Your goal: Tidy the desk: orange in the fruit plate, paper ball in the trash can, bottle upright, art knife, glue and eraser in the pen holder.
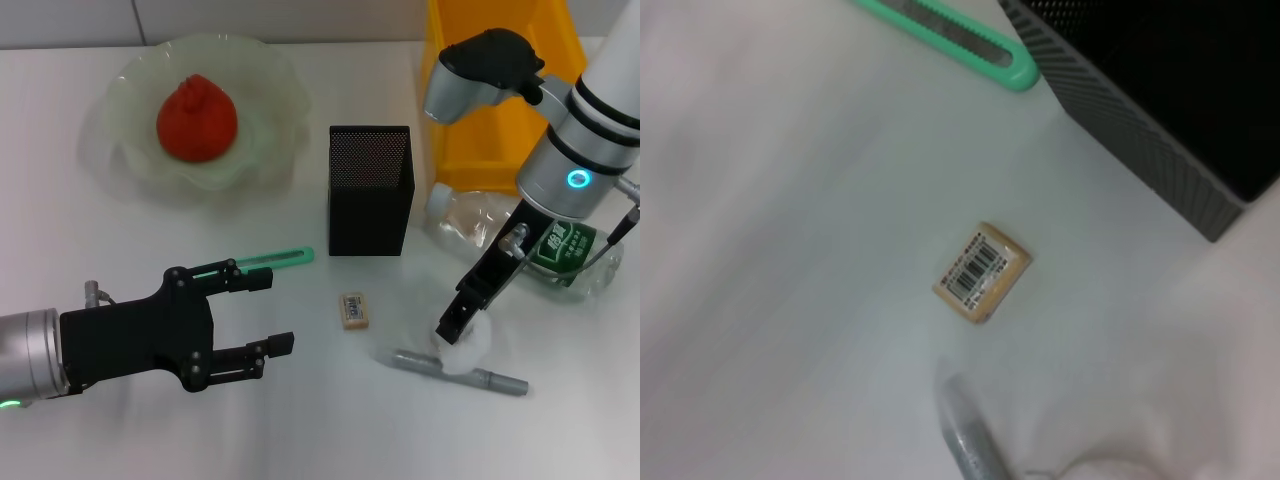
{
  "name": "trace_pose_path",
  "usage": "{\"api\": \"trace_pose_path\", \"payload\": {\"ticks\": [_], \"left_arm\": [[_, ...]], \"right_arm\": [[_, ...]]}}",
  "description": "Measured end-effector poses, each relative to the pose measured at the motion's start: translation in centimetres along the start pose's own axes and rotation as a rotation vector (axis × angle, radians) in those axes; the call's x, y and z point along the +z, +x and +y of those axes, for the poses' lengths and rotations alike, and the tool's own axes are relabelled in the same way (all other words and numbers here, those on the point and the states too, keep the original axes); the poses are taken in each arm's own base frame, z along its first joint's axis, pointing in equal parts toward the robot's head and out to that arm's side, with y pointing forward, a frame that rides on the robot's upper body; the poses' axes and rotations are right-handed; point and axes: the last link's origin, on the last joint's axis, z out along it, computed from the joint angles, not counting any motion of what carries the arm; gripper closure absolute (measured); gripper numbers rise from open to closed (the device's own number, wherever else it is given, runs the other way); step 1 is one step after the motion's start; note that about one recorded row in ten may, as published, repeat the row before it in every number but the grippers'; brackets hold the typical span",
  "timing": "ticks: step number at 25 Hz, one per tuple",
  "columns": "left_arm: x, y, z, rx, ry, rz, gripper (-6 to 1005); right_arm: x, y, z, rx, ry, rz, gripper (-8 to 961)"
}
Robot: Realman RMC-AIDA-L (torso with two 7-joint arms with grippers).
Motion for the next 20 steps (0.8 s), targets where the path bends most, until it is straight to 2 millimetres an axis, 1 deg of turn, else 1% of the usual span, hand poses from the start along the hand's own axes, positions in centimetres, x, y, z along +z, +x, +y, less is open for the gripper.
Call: {"api": "trace_pose_path", "payload": {"ticks": [7,11,13,17,18,19,20], "left_arm": [[0.0,0.0,0.0,0.000,0.003,-0.001,278],[0.0,0.0,-0.1,0.001,0.007,0.000,278],[0.0,0.0,-0.1,0.002,0.008,0.000,278],[0.0,0.0,-0.1,0.000,0.008,0.001,278],[0.0,0.0,-0.1,0.000,0.008,0.001,278],[0.0,0.0,-0.1,0.000,0.008,0.001,278],[0.0,0.0,-0.1,0.000,0.008,0.002,278]], "right_arm": [[-0.4,0.1,-0.2,0.000,0.011,-0.024,355],[-1.3,0.4,-0.5,-0.003,0.023,-0.076,432],[-2.1,0.8,-0.4,-0.007,0.008,-0.124,505],[-4.6,1.6,0.0,-0.041,0.000,-0.271,503],[-5.8,2.4,-0.3,-0.038,0.029,-0.351,503],[-5.8,2.4,-0.3,-0.038,0.029,-0.351,503],[-6.4,2.9,-0.7,-0.029,0.052,-0.398,503]]}}
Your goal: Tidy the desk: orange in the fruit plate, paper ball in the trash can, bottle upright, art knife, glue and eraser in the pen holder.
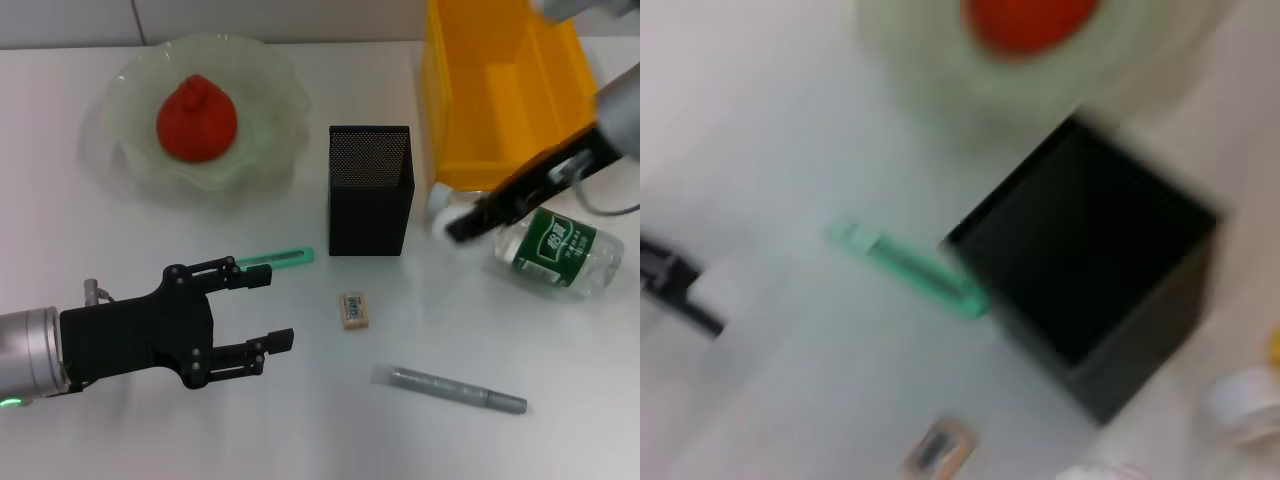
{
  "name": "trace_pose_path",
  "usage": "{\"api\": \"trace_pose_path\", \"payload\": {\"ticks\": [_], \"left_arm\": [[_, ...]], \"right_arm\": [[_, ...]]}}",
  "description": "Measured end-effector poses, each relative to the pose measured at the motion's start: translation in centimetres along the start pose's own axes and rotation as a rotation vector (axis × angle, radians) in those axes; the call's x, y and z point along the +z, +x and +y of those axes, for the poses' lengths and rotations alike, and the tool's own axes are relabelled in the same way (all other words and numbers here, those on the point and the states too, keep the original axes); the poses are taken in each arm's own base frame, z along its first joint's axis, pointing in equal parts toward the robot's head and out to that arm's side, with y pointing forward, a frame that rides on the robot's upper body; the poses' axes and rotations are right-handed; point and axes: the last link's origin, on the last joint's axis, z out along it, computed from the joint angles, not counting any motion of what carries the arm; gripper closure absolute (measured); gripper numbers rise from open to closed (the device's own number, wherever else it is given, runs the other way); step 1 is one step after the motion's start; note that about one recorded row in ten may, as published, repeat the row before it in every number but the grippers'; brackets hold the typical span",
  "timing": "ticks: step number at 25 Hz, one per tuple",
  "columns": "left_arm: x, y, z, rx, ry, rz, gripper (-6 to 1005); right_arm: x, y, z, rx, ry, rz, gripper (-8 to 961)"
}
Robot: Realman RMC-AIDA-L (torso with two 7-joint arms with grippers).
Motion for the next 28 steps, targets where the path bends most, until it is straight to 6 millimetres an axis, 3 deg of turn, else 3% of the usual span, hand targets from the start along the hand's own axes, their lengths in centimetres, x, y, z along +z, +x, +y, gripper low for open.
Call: {"api": "trace_pose_path", "payload": {"ticks": [5,10,20,23,28], "left_arm": [[0.1,0.0,0.0,0.002,0.000,0.001,278],[0.1,0.1,-0.1,0.004,0.001,0.002,278],[0.3,0.1,-0.1,0.003,0.000,0.002,277],[0.3,0.1,-0.1,0.003,-0.001,0.002,277],[0.3,0.1,-0.1,0.002,-0.001,0.003,277]], "right_arm": [[-2.4,1.2,-2.0,0.044,0.096,-0.220,504],[-3.1,1.8,-4.3,0.051,0.177,-0.388,505],[-0.7,1.0,-7.9,0.032,0.327,-0.476,503],[0.7,0.1,-8.4,-0.020,0.339,-0.465,508],[1.4,-0.4,-8.5,-0.045,0.345,-0.459,509]]}}
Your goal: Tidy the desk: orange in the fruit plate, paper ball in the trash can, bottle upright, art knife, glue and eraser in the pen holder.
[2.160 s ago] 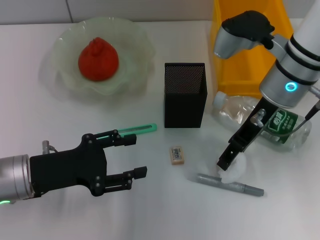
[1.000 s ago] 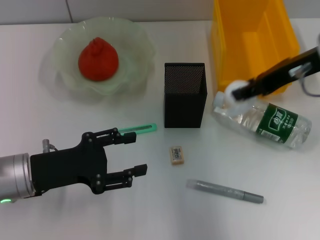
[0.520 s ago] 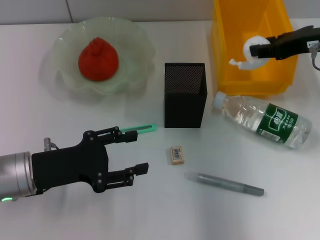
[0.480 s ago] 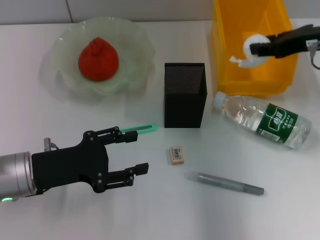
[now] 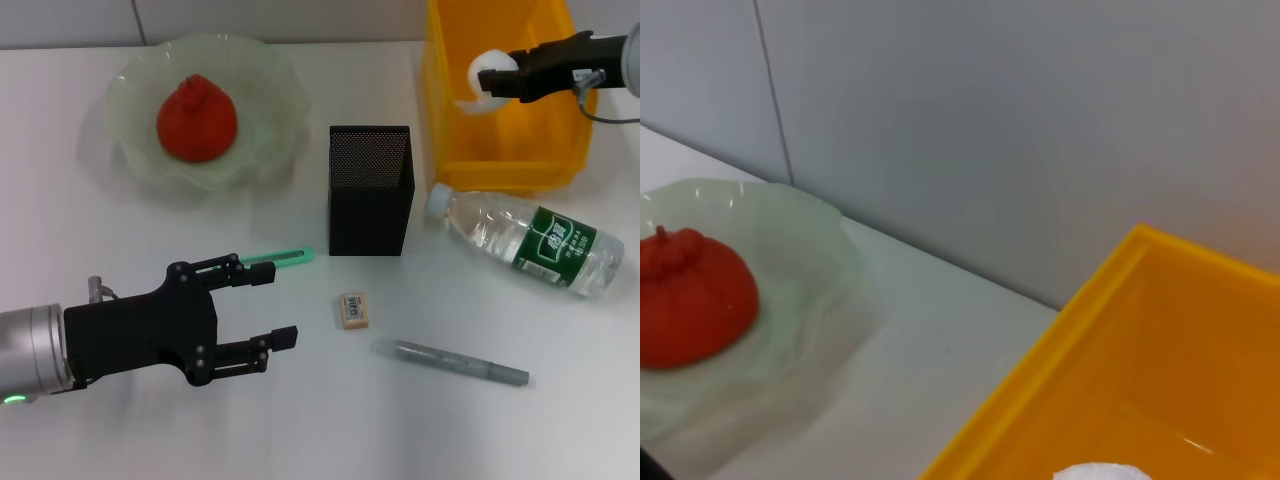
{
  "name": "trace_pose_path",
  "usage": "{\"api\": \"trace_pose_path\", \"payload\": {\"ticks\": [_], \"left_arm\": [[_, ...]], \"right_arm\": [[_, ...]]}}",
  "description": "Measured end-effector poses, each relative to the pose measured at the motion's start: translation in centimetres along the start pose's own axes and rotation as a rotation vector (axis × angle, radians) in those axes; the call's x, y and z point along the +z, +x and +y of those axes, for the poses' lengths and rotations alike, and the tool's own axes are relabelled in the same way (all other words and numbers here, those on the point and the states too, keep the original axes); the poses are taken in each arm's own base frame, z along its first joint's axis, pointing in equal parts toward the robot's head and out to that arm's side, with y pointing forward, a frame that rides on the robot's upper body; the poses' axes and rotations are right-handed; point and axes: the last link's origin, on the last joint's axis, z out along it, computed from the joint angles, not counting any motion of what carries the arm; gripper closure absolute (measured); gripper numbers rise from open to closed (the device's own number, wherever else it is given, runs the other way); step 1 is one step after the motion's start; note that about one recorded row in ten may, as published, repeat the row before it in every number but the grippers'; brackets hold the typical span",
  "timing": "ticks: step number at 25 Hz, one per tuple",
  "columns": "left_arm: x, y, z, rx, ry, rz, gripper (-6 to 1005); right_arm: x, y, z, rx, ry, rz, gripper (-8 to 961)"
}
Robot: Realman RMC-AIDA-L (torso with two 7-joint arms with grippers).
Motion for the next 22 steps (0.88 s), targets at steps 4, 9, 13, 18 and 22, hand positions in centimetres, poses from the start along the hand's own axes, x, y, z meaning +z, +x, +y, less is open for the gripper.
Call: {"api": "trace_pose_path", "payload": {"ticks": [4,9,13,18,22], "left_arm": [[0.00,0.00,0.00,0.000,0.000,0.000,277],[0.04,0.04,-0.05,0.002,-0.001,0.000,277],[0.13,0.13,-0.13,0.005,-0.003,-0.001,277],[0.27,0.29,-0.27,0.010,-0.007,0.001,277],[0.29,0.32,-0.29,0.011,-0.007,0.001,277]], "right_arm": [[0.22,-0.16,0.25,-0.017,0.002,-0.002,472],[0.25,-0.17,0.36,-0.024,0.002,-0.002,438],[0.15,-0.26,0.11,-0.031,0.020,-0.012,423],[0.15,-0.29,0.06,-0.037,0.024,-0.015,390],[0.15,-0.35,-0.03,-0.037,0.030,-0.019,364]]}}
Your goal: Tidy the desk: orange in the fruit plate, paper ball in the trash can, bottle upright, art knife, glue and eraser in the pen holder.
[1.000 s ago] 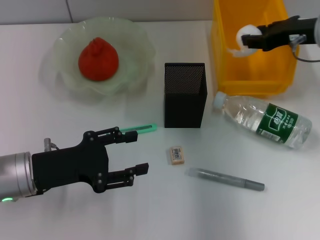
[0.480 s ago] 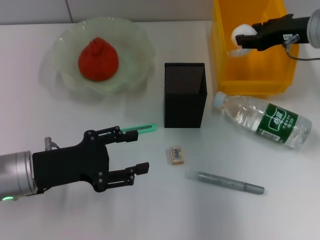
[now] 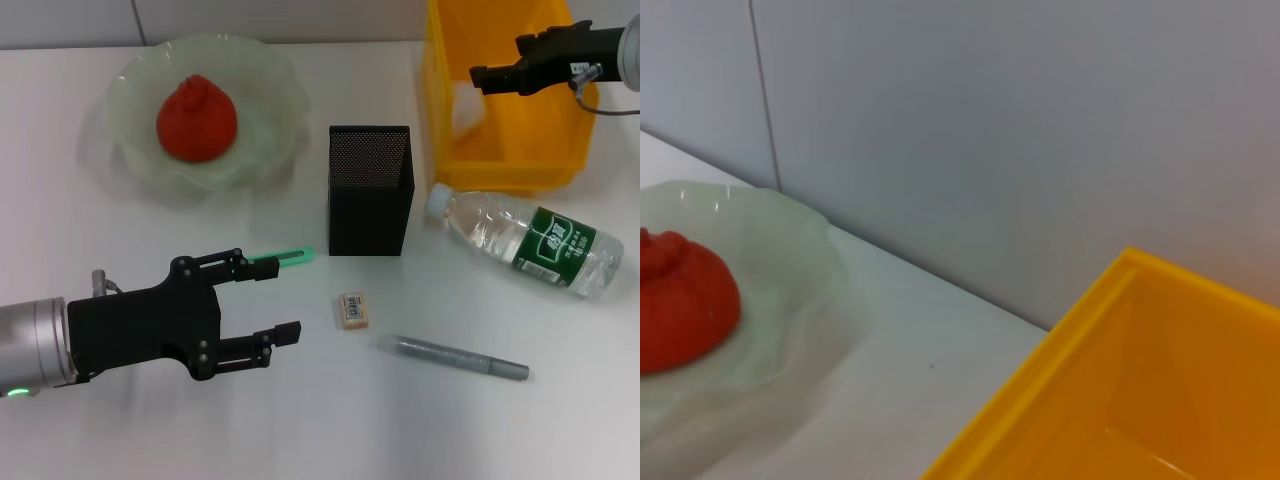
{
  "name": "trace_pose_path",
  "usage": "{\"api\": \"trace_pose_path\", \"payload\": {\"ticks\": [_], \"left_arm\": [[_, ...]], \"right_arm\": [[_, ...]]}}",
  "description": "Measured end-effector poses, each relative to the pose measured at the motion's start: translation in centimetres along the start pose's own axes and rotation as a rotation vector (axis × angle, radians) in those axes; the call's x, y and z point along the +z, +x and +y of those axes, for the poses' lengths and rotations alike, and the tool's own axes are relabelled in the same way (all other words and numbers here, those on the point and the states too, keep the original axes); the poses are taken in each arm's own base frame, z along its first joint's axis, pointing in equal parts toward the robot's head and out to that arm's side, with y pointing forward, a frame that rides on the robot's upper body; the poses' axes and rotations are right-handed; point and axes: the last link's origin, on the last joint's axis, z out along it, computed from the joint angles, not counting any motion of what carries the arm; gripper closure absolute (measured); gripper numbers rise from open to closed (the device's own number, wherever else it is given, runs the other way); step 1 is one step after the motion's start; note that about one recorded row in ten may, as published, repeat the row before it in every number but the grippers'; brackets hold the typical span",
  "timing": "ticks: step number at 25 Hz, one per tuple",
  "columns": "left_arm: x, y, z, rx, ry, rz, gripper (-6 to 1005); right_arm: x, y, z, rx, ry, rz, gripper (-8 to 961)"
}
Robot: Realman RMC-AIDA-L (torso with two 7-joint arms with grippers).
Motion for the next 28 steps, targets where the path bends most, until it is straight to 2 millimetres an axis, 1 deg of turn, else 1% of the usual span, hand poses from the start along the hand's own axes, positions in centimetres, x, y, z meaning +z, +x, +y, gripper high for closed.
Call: {"api": "trace_pose_path", "payload": {"ticks": [4,6,10,13,16,19,23,26,28], "left_arm": [[0.0,0.0,0.0,0.000,0.001,-0.001,277],[0.0,0.0,-0.1,0.002,0.001,-0.001,277],[0.1,0.1,-0.2,0.004,0.000,-0.001,277],[0.1,0.1,-0.2,0.005,0.000,-0.001,277],[0.2,0.2,-0.2,0.007,-0.001,-0.001,277],[0.2,0.3,-0.3,0.012,-0.002,-0.001,277],[0.2,0.3,-0.4,0.015,-0.001,-0.001,277],[0.2,0.3,-0.3,0.014,-0.001,0.000,277],[0.2,0.3,-0.3,0.014,0.000,0.000,277]], "right_arm": [[-0.1,-0.1,-0.1,-0.002,0.004,-0.004,249],[-0.6,-0.3,0.1,-0.008,-0.010,-0.004,191],[-2.1,-1.0,1.1,-0.019,-0.075,0.008,190],[-3.8,-1.5,2.0,0.000,-0.127,0.027,191],[-5.3,-1.8,2.9,-0.038,-0.179,0.054,188],[-6.5,-1.9,3.7,-0.060,-0.216,0.079,183],[-7.2,-1.7,4.1,-0.049,-0.238,0.146,170],[-7.6,-1.7,3.8,-0.019,-0.175,0.218,160],[-7.7,-1.8,4.3,-0.042,-0.156,0.287,154]]}}
